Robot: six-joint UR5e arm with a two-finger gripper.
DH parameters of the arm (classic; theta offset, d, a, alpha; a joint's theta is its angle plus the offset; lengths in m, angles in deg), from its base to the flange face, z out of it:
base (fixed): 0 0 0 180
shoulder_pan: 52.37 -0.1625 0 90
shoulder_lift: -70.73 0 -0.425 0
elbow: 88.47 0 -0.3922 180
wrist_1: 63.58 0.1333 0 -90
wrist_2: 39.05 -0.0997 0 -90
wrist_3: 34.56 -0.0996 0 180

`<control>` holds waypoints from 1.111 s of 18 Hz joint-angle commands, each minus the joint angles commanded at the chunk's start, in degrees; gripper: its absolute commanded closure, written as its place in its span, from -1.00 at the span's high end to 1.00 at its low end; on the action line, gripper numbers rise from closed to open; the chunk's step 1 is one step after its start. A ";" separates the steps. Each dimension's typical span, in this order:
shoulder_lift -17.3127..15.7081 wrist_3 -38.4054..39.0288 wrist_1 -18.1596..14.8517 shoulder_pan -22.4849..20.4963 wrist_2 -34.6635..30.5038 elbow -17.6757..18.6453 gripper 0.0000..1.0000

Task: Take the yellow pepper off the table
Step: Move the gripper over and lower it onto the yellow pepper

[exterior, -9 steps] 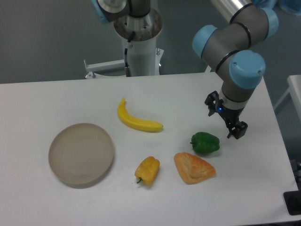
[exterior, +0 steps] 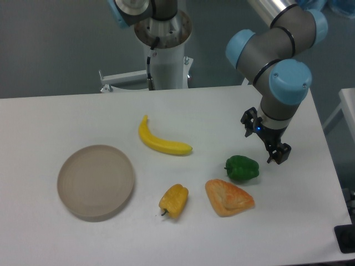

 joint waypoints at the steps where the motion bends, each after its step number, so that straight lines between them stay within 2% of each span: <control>1: 0.00 1.92 0.09 0.52 0.00 0.09 1.00; 9: 2.46 19.41 4.04 6.68 2.19 0.18 1.00; 12: 3.25 25.82 5.36 8.09 5.44 0.18 1.00; 13: 3.60 28.72 7.28 9.05 6.67 0.26 1.00; 15: 3.95 31.72 8.87 10.54 6.59 0.70 1.00; 20: 6.32 39.72 9.05 12.92 6.33 0.61 1.00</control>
